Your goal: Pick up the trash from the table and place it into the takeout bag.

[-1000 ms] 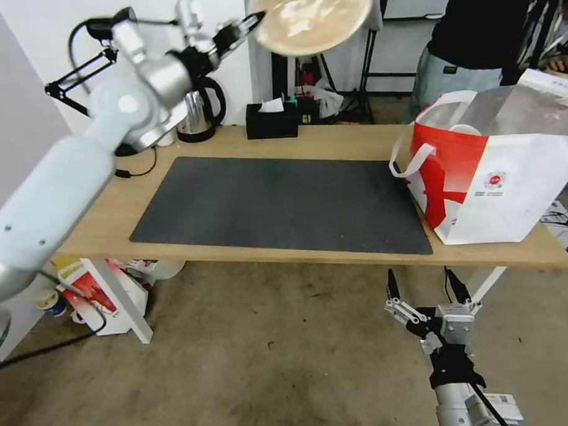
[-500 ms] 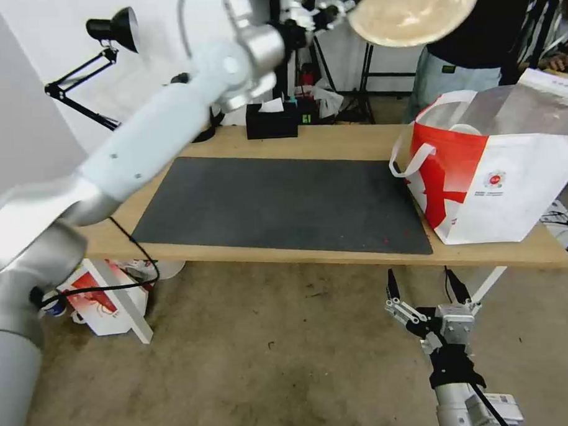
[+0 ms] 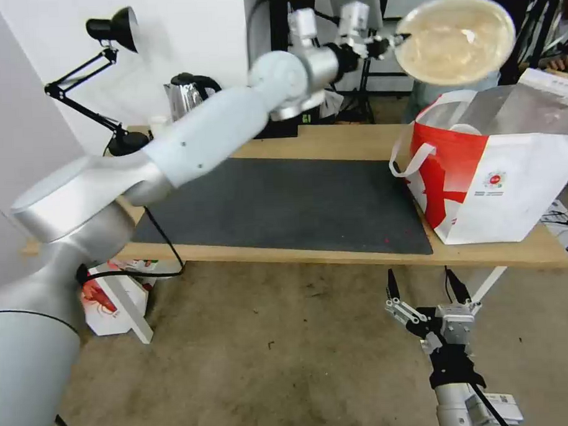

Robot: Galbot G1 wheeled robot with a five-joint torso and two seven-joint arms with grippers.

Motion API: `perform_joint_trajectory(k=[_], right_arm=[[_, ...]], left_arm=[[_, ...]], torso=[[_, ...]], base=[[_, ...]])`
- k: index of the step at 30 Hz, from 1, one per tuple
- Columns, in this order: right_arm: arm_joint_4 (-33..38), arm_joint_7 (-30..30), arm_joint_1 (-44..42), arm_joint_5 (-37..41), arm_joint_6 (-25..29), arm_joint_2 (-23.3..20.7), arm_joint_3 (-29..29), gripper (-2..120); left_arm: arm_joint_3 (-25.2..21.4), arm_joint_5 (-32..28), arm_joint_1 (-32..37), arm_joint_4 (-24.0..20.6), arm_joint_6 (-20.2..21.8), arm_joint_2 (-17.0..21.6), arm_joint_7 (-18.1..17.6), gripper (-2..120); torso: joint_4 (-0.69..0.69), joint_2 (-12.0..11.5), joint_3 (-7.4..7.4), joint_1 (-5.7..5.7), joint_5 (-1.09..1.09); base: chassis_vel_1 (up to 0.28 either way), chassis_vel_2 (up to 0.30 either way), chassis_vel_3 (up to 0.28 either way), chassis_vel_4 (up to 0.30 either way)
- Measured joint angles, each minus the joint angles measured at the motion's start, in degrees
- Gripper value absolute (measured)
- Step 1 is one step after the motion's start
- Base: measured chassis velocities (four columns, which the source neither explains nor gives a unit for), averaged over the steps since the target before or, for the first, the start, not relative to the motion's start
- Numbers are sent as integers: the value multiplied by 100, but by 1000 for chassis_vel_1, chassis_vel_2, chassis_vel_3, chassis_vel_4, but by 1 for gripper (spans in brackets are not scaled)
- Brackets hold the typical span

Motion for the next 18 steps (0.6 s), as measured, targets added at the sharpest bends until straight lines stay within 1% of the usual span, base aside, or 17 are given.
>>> perform_joint_trajectory(k=[1, 4, 5, 8, 9, 12, 18], right_arm=[[0, 0, 0, 0, 0, 0, 0, 100], [0, 0, 0, 0, 0, 0, 0, 100], [0, 0, 0, 0, 0, 0, 0, 100], [0, 0, 0, 0, 0, 0, 0, 100], [0, 0, 0, 0, 0, 0, 0, 100], [0, 0, 0, -1, 0, 0, 0, 100], [0, 0, 0, 0, 0, 0, 0, 100]], left_arm=[[0, 0, 0, 0, 0, 0, 0, 0], [228, 85, -109, 398, 0, -362, 36, 0], [228, 85, -109, 398, 0, -362, 36, 0], [375, 128, -160, 577, 1, -538, 41, 0], [375, 128, -160, 577, 1, -538, 41, 0], [572, 156, -207, 716, 2, -687, 43, 0], [729, 236, -205, 737, -11, -776, 25, 0]], torso=[[0, 0, 0, 0, 0], [-1, 0, 0, 0, 0], [-1, 0, 0, 0, 0], [-2, 0, 0, 0, 0], [-2, 0, 0, 0, 0], [0, 0, 0, 0, -1], [-1, 0, 0, 0, -1]], base=[[0, 0, 0, 0], [0, 0, 0, 0], [0, 0, 0, 0], [0, 0, 0, 0], [0, 0, 0, 0], [0, 0, 0, 0], [0, 0, 0, 0]])
